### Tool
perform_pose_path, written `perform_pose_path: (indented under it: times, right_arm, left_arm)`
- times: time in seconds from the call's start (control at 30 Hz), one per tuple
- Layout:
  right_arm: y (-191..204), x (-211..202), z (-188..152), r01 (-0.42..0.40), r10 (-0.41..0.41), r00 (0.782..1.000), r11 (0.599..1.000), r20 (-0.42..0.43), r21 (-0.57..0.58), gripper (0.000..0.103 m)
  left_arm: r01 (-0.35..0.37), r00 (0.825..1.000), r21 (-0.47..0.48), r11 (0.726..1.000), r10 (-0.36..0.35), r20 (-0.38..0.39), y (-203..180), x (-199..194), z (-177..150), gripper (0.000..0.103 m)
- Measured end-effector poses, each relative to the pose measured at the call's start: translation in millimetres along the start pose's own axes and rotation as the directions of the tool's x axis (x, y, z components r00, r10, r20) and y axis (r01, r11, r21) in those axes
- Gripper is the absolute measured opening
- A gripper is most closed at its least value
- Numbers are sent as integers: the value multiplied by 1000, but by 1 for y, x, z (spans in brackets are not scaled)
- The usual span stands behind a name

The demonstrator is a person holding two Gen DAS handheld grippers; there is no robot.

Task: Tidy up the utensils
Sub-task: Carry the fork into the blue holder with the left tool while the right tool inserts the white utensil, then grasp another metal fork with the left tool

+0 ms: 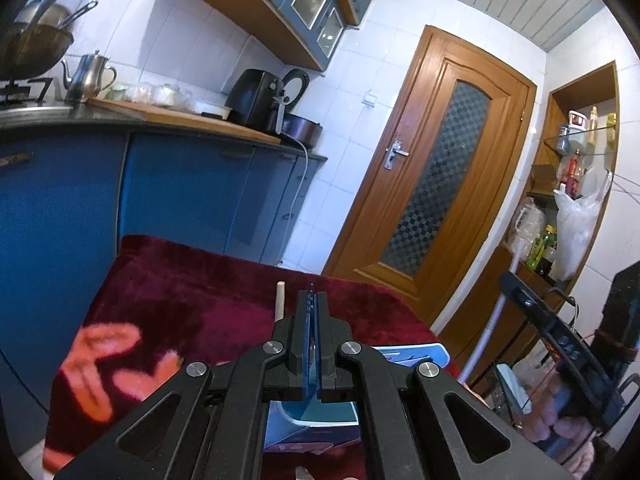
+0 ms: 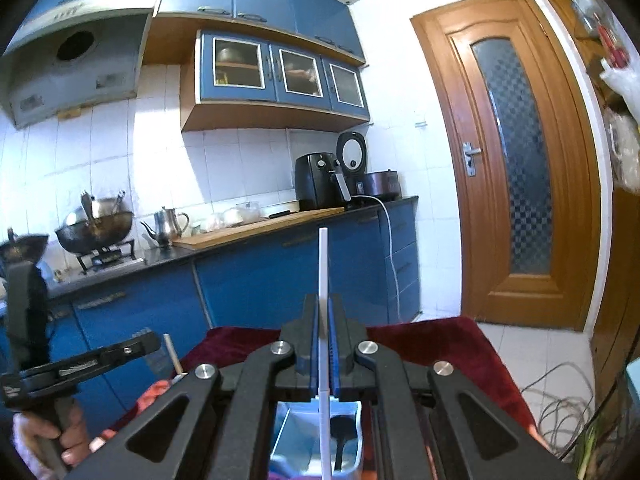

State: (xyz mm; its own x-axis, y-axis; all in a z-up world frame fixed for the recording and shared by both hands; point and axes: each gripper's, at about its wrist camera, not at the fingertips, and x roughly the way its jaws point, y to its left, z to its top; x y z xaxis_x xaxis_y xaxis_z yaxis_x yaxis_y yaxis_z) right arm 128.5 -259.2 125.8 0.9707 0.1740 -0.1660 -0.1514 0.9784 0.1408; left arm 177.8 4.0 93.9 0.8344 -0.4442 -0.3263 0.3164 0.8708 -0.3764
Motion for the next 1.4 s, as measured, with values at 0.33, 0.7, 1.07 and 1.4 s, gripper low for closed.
perform_pose_path:
  times: [0.33,0.7,1.07,1.4]
  right_arm:
    - [7,32,-23,-4,0,997,999,-81,-44,6]
    - [13,43,-38,-74,66,981,996,-183,-41,22]
    - [9,9,-22,-94,96,988,995,-119,16,33]
    - [4,-35,-11,-86,94,990,994,-104,73,34]
  left_arm:
    - [13,1000,-18,1000,-13,-18,9,6,-7,1]
    - [9,999,29,1000,-8,-35,-6,-7,-8,22]
    - [9,1000,83,996,-7,-24,-26,-39,-11,34]
    - [-29,998,130,991,36,-53,-38,-69,-20,34]
